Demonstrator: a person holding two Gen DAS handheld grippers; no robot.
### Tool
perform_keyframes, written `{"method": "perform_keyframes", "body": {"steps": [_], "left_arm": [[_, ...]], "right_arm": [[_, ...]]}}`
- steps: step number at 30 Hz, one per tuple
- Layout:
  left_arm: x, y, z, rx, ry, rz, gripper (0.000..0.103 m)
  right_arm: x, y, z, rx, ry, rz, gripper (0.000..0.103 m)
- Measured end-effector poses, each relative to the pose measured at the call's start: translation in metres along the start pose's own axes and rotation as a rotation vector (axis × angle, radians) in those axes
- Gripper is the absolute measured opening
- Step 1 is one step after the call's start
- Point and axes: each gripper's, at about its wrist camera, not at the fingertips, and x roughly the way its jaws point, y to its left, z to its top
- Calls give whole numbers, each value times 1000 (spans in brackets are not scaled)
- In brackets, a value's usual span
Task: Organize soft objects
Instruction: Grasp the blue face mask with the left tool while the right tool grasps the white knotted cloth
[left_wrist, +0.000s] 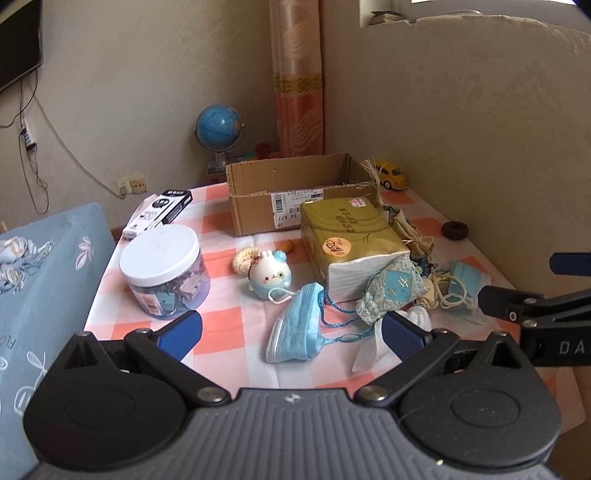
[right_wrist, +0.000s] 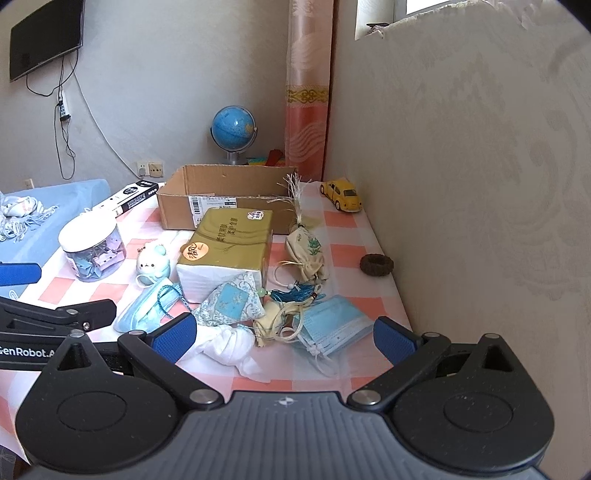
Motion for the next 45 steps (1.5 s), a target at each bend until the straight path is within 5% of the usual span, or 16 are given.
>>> {"method": "perform_keyframes", "body": {"steps": [13, 28, 45], "left_arm": [[28, 16, -7, -25, 21, -96, 103], [77, 26, -13, 22, 79, -153, 98], [116, 36, -13, -36, 115, -284, 48]], "right_arm": [[17, -9, -9, -64, -17, 56, 103], [66, 0, -39, -134, 93, 145, 103], [84, 16, -44, -156, 132, 202, 103]]}}
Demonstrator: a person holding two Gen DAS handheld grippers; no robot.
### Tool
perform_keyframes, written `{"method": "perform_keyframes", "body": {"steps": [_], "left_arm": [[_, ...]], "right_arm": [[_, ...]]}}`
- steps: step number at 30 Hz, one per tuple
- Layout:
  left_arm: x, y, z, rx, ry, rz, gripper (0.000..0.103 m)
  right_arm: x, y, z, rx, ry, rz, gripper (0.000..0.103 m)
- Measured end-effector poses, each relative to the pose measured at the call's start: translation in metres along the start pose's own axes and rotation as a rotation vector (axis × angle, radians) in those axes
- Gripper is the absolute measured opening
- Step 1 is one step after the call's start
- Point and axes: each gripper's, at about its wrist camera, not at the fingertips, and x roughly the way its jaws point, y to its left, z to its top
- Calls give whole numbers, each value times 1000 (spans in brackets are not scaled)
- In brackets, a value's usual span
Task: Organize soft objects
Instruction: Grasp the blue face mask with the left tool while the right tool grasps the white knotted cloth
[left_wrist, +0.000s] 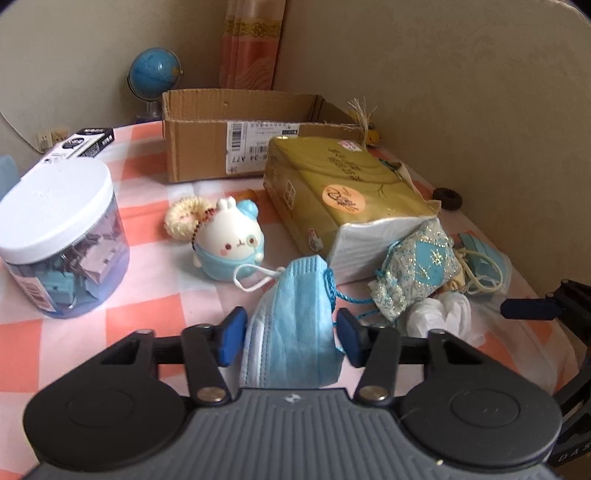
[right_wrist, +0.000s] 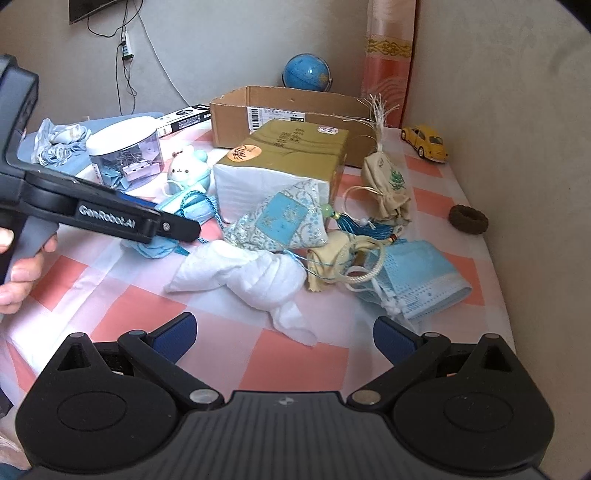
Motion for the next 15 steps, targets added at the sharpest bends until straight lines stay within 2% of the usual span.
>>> {"method": "perform_keyframes", "body": {"steps": [5, 12, 15], "left_arm": [[-6, 2, -3, 17, 10, 1, 40], [-27, 10, -14, 55, 33, 55, 40], [-36, 15, -18, 72, 47, 52, 43]], "right_arm": [[5, 6, 4, -16, 5, 16, 103], [18, 18, 11, -48, 16, 54, 103], [22, 22, 15, -51, 14, 63, 103]]}}
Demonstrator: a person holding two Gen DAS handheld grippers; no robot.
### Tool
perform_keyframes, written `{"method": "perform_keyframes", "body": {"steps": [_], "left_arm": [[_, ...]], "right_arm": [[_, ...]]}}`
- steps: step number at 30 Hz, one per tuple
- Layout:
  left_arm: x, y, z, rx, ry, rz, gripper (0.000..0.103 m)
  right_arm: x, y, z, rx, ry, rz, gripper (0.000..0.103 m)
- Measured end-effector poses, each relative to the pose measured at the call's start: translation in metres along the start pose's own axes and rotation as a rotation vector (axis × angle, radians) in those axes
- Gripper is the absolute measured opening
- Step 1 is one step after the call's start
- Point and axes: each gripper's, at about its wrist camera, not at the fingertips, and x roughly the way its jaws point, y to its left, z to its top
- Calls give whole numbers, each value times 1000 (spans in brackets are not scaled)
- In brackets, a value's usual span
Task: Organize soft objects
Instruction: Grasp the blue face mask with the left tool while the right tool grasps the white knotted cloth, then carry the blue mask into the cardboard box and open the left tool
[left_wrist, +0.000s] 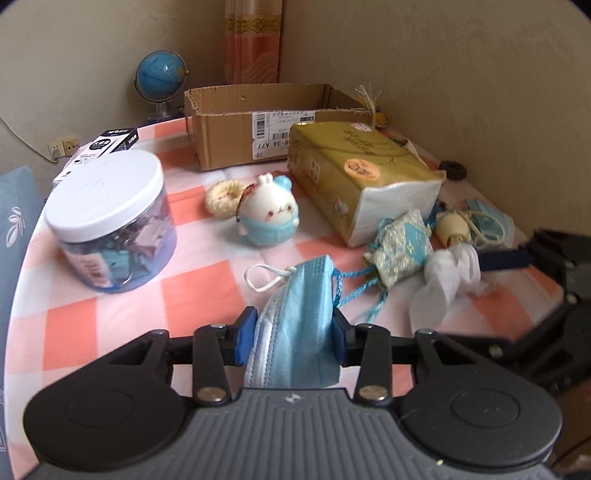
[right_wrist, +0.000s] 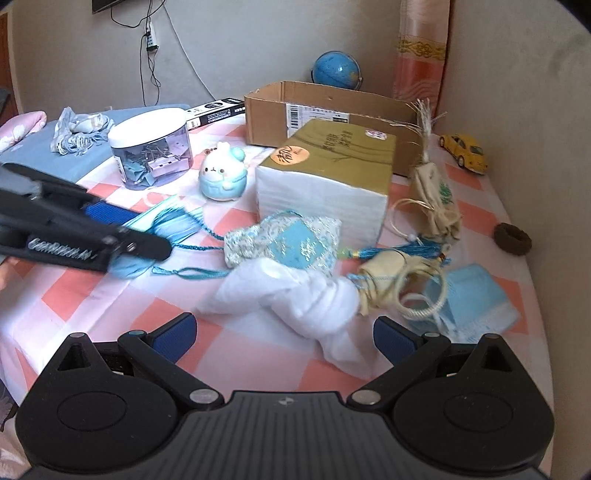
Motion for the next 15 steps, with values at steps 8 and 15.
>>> {"method": "perform_keyframes", "body": {"steps": [8, 15], "left_arm": [[-1, 2, -6, 44, 14, -25, 56], [-5, 8, -7, 80, 19, -59, 56]], "right_arm": [[7, 3, 9, 4, -14, -18, 100], [9, -2, 12, 24, -5, -44, 82]]}}
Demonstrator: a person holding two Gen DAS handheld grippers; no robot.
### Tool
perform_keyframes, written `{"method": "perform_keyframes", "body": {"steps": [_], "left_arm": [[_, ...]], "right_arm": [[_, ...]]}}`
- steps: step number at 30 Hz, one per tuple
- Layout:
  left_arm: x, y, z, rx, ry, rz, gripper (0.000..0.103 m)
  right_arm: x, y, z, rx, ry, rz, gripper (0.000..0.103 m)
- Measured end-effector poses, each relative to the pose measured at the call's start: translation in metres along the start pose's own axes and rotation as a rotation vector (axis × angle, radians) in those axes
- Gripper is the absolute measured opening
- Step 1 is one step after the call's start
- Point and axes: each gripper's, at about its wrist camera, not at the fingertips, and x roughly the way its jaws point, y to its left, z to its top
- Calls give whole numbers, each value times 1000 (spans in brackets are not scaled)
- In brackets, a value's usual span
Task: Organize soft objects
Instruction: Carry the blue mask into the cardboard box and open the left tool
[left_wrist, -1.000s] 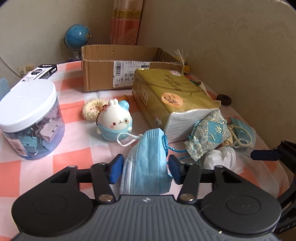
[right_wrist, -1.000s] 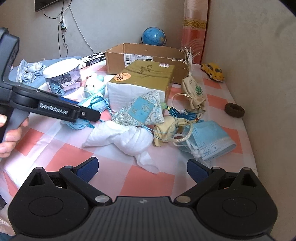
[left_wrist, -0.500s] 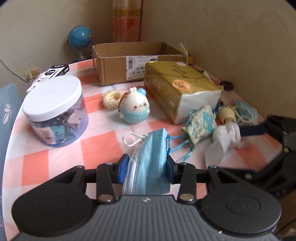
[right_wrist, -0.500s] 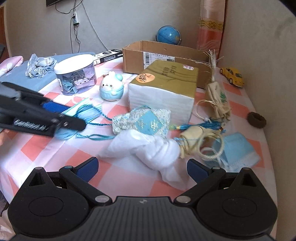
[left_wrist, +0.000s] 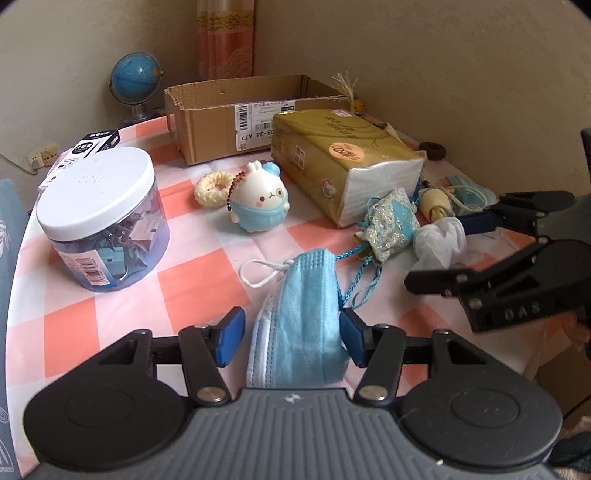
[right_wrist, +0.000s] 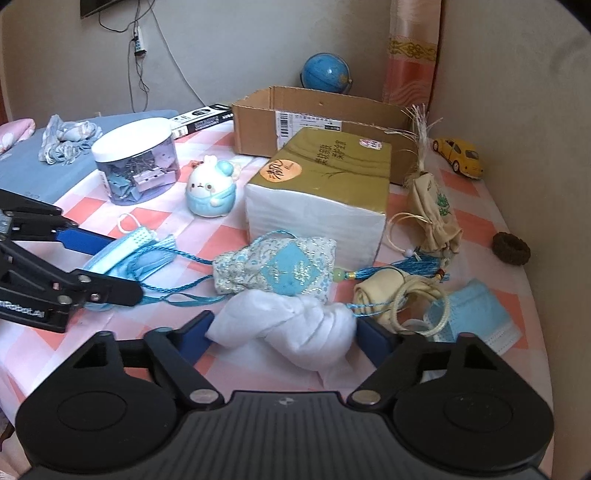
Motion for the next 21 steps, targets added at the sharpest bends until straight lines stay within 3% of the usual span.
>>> {"method": "perform_keyframes", "body": {"steps": [4, 8, 11, 14, 21], "left_arm": [[-3, 0, -1, 30, 10, -6, 56], [-5, 2, -2, 47, 32, -36, 57], [-4, 4, -2, 47, 41, -52, 54], [-5, 5, -2, 53, 49, -65, 40], [-25, 3, -1, 58, 47, -42, 38]], "right_arm": [[-2, -1, 0, 7, 3, -6, 69], [-6, 1, -1, -2, 5, -5, 65], [-10, 2, -4, -9, 7, -9, 63], [-16, 3, -5, -12, 3, -16, 63], [-33, 3, -4, -30, -20, -24, 62]]}}
